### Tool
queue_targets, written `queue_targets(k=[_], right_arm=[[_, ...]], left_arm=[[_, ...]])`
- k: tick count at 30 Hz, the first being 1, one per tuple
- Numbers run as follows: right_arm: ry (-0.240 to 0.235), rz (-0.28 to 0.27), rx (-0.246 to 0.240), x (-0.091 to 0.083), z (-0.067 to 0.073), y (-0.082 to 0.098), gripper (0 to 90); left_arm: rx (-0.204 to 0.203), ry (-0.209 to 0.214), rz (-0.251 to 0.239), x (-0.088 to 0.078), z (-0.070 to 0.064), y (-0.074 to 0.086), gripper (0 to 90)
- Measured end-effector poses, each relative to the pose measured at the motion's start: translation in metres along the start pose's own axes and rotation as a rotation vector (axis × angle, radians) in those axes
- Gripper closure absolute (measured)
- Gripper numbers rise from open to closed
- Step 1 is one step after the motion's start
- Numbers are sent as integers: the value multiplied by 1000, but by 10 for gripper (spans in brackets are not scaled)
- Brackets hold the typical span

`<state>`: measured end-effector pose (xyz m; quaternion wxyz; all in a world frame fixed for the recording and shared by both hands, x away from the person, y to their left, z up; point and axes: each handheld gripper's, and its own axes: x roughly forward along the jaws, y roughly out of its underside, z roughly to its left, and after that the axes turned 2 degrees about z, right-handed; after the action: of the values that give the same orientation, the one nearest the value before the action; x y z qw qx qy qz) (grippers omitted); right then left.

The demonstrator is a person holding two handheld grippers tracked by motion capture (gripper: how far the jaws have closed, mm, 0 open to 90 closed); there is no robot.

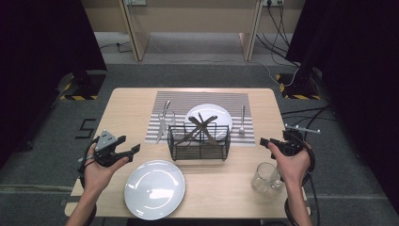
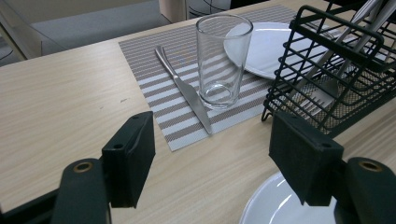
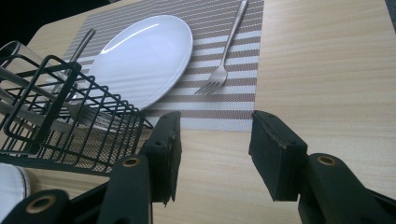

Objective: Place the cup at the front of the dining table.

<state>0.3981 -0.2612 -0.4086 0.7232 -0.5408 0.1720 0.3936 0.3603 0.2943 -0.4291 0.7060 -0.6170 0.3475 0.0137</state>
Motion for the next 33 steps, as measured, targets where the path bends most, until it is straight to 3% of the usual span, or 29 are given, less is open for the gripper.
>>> queue_targets(k=[15,27,33], right_arm=[[5,3,1,0,-1,0,533],[7,10,-2,2,0,2,533],[6,13,-2,3,1,2,532]], left_arm=[[-59,-31,16,-12,5,45,311],[-91,-46,14,-17,8,66,310],[-134,-61,0,-18,7,79,309]])
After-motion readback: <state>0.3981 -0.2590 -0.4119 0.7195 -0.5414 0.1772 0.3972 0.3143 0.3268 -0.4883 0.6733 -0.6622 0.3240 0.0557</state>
